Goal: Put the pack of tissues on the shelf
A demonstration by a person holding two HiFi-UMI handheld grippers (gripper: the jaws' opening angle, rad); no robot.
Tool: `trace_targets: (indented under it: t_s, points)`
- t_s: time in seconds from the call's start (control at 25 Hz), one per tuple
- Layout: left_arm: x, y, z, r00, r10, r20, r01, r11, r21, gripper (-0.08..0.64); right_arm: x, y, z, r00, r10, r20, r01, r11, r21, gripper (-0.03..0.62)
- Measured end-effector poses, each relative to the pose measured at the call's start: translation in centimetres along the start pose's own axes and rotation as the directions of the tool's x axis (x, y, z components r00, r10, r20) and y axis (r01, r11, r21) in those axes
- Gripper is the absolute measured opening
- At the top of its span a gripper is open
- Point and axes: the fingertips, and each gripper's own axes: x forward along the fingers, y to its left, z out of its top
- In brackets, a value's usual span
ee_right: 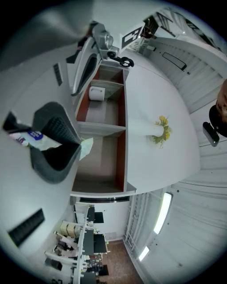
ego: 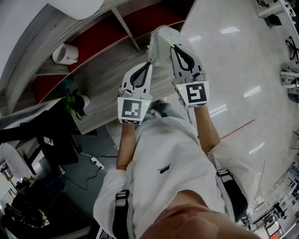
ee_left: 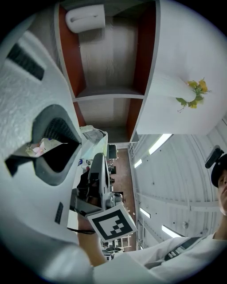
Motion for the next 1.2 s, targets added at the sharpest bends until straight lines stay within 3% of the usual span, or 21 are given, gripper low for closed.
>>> trace_targets:
  t_s: [0.48,1.2]
  points:
    - [2.5,2.0,1.8,0.998,0.066,0.020,-0.066,0.998,-0.001,0.029,4.2,-2.2,-0.2,0.998,0.063,0.010,-0.063,0.998,0.002,0.026]
    - [5.7,4.5,2.4,0.998,0.062,0.011,-0.062,0.998,-0.003,0.029,9.4,-4.5,-2.1,0.998,0.069,-0.012,-0.069,0.998,0.008,0.026]
